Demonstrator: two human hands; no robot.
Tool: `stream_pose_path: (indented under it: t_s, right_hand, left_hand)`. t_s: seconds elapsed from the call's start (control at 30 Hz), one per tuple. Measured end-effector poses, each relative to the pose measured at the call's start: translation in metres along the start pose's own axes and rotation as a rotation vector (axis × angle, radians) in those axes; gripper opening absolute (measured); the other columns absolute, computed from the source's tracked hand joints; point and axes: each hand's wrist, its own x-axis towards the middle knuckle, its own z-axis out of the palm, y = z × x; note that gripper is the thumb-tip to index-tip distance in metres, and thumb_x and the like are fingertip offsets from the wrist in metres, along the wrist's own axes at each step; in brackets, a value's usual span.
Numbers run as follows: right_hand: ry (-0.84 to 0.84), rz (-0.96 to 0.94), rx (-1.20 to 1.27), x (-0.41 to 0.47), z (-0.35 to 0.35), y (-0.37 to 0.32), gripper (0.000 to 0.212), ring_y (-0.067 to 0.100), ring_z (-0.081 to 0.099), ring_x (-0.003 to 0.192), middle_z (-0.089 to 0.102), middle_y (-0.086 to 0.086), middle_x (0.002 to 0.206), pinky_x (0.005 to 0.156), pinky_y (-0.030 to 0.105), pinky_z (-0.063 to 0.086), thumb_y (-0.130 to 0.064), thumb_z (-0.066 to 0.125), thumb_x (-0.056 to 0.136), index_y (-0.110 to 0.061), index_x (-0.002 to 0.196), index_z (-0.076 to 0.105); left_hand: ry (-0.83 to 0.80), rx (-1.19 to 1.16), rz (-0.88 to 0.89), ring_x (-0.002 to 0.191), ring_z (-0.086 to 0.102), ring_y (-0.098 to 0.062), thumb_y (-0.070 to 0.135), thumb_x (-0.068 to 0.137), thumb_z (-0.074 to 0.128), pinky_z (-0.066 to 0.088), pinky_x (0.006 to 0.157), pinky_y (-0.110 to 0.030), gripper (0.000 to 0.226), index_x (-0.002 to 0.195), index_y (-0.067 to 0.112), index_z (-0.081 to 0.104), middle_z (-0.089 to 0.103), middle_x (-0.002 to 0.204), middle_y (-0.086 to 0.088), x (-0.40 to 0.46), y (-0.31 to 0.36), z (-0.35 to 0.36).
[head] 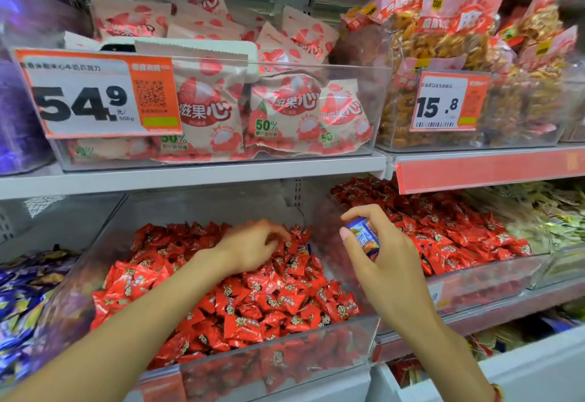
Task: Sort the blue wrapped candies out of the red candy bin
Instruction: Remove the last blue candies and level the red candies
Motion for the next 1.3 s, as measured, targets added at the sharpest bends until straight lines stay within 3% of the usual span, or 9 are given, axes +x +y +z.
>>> stream_pose_path:
  t_s: [0.17, 0.23, 0.37, 0.5, 0.73, 0.87, 1.03, 1.2, 1.3]
  right_hand:
    - [0.027, 0.060, 0.080, 0.005, -0.006, 0.010, 0.009, 0.010, 0.047, 0.053, 0.056, -0.011, 0.068, 0.052, 0.024, 0.034, -0.026, 0.060, 0.092, -0.034, 0.092, 0.056]
    - [0.050, 0.059, 0.078, 0.008, -0.008, 0.011, 0.009, 0.011, 0.049, 0.056, 0.058, -0.014, 0.074, 0.053, 0.026, 0.035, -0.025, 0.061, 0.091, -0.033, 0.091, 0.057]
    - [0.095, 0.080, 0.087, 0.010, -0.006, 0.011, 0.010, 0.012, 0.051, 0.057, 0.059, -0.010, 0.074, 0.054, 0.032, 0.043, -0.022, 0.063, 0.091, -0.031, 0.089, 0.058]
    - [0.082, 0.076, 0.072, 0.008, 0.000, 0.005, 0.007, 0.012, 0.051, 0.052, 0.058, -0.008, 0.067, 0.051, 0.039, 0.046, -0.027, 0.062, 0.090, -0.032, 0.089, 0.057]
    - [0.051, 0.061, 0.044, 0.005, 0.000, 0.007, 0.009, 0.013, 0.050, 0.047, 0.057, -0.009, 0.064, 0.048, 0.039, 0.047, -0.029, 0.062, 0.090, -0.035, 0.087, 0.055]
    - [0.040, 0.061, 0.035, 0.003, -0.002, 0.009, 0.008, 0.014, 0.051, 0.047, 0.057, -0.007, 0.062, 0.050, 0.043, 0.048, -0.027, 0.062, 0.090, -0.033, 0.089, 0.057]
    - [0.007, 0.021, -0.014, 0.002, 0.001, 0.001, 0.008, 0.011, 0.049, 0.051, 0.056, -0.007, 0.065, 0.050, 0.036, 0.043, -0.030, 0.059, 0.091, -0.036, 0.092, 0.055]
    - [-0.193, -0.003, -0.082, 0.001, 0.009, -0.004, 0.022, 0.004, 0.051, 0.057, 0.054, -0.012, 0.081, 0.053, 0.025, 0.030, -0.024, 0.050, 0.097, -0.035, 0.116, 0.050]
    - [-0.216, 0.014, -0.139, 0.011, 0.009, -0.008, 0.022, 0.005, 0.055, 0.058, 0.054, -0.015, 0.072, 0.055, 0.029, 0.035, -0.026, 0.054, 0.095, -0.033, 0.116, 0.052]
  left_hand:
    - [-0.389, 0.210, 0.148, 0.145, 0.025, -0.021, 0.022, 0.104, 0.034, 0.018, 0.118, -0.030, 0.044, 0.148, 0.021, 0.036, 0.029, 0.157, -0.001, 0.038, 0.003, 0.035]
    - [-0.433, 0.206, 0.117, 0.136, 0.039, -0.021, 0.030, 0.100, 0.038, 0.029, 0.114, -0.034, 0.042, 0.139, 0.024, 0.051, 0.045, 0.148, 0.002, 0.035, -0.004, 0.028]
    - [-0.366, 0.108, 0.040, 0.106, 0.062, -0.010, 0.029, 0.094, 0.055, 0.047, 0.096, -0.027, 0.024, 0.114, 0.026, 0.070, 0.068, 0.117, 0.011, 0.018, -0.012, 0.000]
    - [-0.158, 0.127, 0.028, 0.107, 0.060, -0.011, 0.029, 0.095, 0.056, 0.038, 0.076, -0.016, 0.024, 0.116, 0.028, 0.067, 0.065, 0.118, 0.010, 0.029, -0.003, 0.003]
    - [-0.123, 0.461, 0.054, 0.123, 0.048, -0.027, 0.044, 0.087, 0.064, 0.044, 0.098, -0.036, 0.039, 0.119, 0.023, 0.064, 0.053, 0.131, -0.006, 0.061, 0.010, 0.045]
    - [0.071, 0.335, 0.123, 0.118, 0.045, -0.020, 0.028, 0.090, 0.061, 0.039, 0.091, -0.030, 0.014, 0.097, 0.021, 0.070, 0.057, 0.118, 0.001, 0.050, 0.005, 0.023]
    - [0.102, 0.192, 0.057, 0.110, 0.055, -0.015, 0.039, 0.095, 0.054, 0.043, 0.088, -0.027, 0.016, 0.102, 0.031, 0.065, 0.063, 0.114, 0.009, -0.002, 0.001, -0.010]
    - [0.055, 0.220, 0.003, 0.120, 0.052, -0.012, 0.052, 0.098, 0.038, 0.045, 0.097, -0.035, 0.036, 0.125, 0.038, 0.057, 0.058, 0.129, 0.016, -0.081, -0.005, -0.019]
    - [0.138, 0.148, 0.011, 0.124, 0.049, -0.008, 0.072, 0.088, 0.012, 0.039, 0.103, -0.030, 0.070, 0.130, 0.036, 0.055, 0.055, 0.133, 0.018, -0.125, -0.015, -0.016]
